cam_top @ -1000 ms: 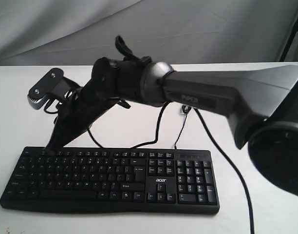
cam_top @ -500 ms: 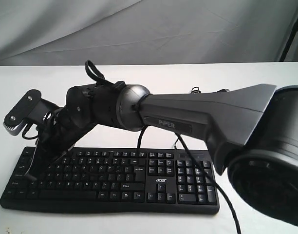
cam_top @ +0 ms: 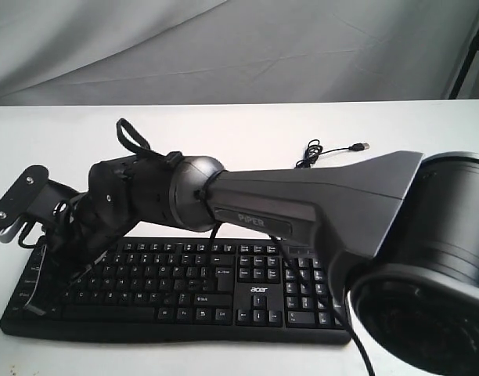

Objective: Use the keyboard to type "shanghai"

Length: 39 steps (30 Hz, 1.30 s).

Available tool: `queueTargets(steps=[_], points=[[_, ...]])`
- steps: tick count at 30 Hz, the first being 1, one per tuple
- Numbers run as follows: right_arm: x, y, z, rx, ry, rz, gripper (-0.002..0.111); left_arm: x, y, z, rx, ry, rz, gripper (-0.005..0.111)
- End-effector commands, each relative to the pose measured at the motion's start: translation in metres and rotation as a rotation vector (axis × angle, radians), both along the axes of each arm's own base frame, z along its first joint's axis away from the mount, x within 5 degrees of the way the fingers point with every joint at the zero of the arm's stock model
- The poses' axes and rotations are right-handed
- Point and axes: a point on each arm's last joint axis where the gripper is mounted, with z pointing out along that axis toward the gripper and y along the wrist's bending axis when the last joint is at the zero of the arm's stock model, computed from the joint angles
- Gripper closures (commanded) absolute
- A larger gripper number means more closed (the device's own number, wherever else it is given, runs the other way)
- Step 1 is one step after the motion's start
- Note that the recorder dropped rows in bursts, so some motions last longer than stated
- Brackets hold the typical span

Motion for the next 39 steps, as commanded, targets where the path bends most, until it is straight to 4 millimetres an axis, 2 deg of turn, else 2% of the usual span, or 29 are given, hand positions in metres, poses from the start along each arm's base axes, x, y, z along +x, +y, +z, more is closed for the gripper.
queueTargets(steps=[1,8,39], points=[[-0.005,0.003,-0.002,-0.001,0.01,0.008,0.108,0.0,0.0,0.0,-0.012,-0.003,0.003,0.107],[-0.009,0.005,-0.012,-0.016,0.019,0.017,0.108,0.0,0.0,0.0,-0.012,-0.003,0.003,0.107],[-0.008,0.005,-0.014,-0.02,0.008,0.025,0.108,0.0,0.0,0.0,-0.012,-0.003,0.003,0.107]])
